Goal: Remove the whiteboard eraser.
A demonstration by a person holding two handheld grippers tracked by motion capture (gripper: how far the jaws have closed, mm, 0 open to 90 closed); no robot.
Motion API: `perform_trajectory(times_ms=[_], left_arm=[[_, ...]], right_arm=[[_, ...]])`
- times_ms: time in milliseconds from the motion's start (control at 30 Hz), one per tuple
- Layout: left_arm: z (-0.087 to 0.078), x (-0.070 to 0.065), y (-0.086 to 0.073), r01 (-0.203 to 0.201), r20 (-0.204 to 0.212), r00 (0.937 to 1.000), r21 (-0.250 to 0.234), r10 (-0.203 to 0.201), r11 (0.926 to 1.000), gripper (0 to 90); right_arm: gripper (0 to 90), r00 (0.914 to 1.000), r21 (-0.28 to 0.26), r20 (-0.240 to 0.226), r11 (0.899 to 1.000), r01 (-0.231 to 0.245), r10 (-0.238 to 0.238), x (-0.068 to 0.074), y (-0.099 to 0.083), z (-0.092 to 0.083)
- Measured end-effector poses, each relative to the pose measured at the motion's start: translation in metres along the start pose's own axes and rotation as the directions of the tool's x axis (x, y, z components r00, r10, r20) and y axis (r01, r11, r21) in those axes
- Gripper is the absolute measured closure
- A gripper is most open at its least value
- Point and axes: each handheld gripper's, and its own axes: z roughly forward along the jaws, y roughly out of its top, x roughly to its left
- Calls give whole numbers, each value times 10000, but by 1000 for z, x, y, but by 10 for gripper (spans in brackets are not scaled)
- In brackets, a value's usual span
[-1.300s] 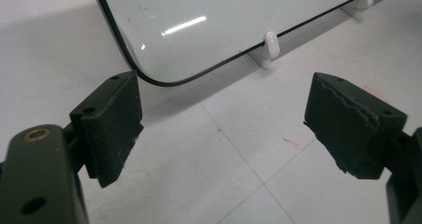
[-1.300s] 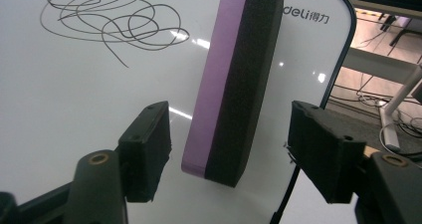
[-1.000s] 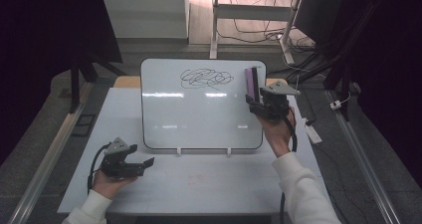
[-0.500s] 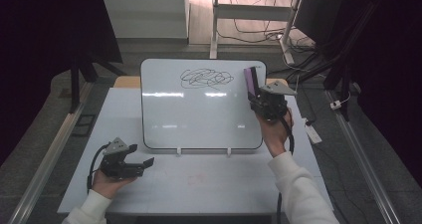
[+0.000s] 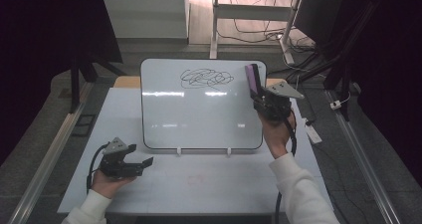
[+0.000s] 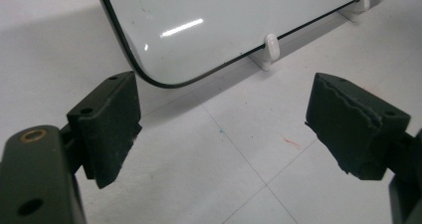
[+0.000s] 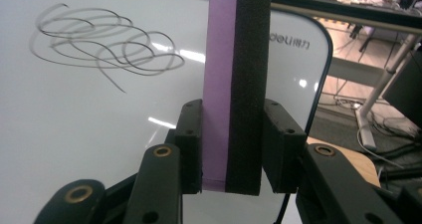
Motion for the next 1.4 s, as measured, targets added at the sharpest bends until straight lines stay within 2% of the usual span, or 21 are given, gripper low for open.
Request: perform_trajectory(times_ms=[133,300,600,833,1133,1233,1333,1400], left_arm=[[0,0,0,16,-21,10000,3,-16,10000,153],[0,1,0,60,-59,10000,30,-59,10000,154],[0,1,0,104,-100,9999,38,-103,9999,154],[0,0,0,128,-104,9999,24,-128,9999,154],[-1,0,1,202,-100,9997,-65,-202,9998,156],[-3,-2,2,172,-101,9998,-227,-175,9996,161],[-7,-5,5,146,-36,9999,-458,-147,9988,164],[-9,-7,7,118,39,9999,-625,-115,9980,172]], right_arm=[[651,9991,-128,-404,9999,97,-103,5,-4,-10],[650,9963,-201,-847,9997,-166,148,6,-14,-16],[650,9918,-112,-1277,9999,92,-106,14,-29,-26],[650,9795,54,-2006,9998,179,-165,28,-46,-30],[650,9670,252,-2534,9992,323,-249,45,-65,-28],[650,9607,344,-2756,9984,444,-332,53,-72,-24],[649,9583,347,-2832,9981,505,-386,57,-74,-22],[649,9528,346,-3018,9983,460,-334,61,-78,-19]])
